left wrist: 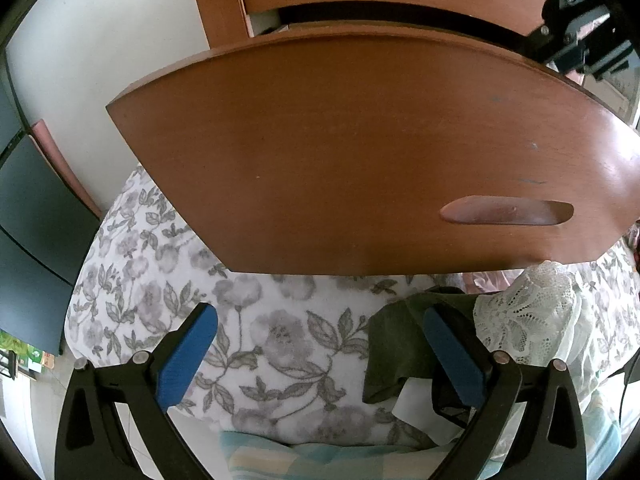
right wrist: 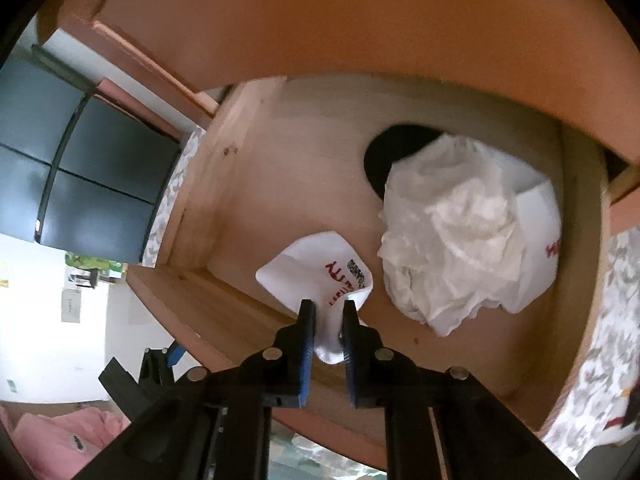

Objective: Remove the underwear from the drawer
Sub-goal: 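Close the right gripper on the white Hello Kitty garment in the drawer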

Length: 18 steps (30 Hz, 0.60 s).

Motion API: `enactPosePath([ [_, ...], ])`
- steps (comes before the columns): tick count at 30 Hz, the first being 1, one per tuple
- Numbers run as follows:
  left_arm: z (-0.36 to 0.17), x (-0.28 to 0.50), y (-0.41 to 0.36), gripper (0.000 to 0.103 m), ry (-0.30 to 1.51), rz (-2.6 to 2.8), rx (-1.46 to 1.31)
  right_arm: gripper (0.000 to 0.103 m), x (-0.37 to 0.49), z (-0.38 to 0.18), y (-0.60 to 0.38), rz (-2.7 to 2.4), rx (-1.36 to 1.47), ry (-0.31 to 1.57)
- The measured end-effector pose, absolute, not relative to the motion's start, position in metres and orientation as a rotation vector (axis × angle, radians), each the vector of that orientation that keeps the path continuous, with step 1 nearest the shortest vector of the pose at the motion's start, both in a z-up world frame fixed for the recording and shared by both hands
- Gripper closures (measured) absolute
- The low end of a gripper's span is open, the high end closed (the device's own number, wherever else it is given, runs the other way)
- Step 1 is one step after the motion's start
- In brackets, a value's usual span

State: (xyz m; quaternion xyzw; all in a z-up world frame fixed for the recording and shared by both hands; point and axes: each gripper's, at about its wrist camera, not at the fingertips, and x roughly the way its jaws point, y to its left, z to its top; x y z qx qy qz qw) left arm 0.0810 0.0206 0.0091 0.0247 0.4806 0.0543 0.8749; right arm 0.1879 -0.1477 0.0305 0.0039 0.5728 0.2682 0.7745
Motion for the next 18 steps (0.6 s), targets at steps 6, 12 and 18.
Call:
enactPosePath([
  [6, 0.008, 0.081, 0.020, 0.001, 1.003, 0.114, 0.052, 0.089, 0.181, 0.037, -0.146, 0.581, 0.002, 1.214],
  [12, 0.008, 0.081, 0.020, 0.001, 1.006, 0.116, 0.050, 0.090, 0.172, 0.052, -0.146, 0.583, 0.006, 1.163],
  [18, 0.010, 0.080, 0.019, 0.001, 0.999, 0.122, 0.058, 0.090, 0.158, 0.071, -0.148, 0.577, 0.006, 1.094],
])
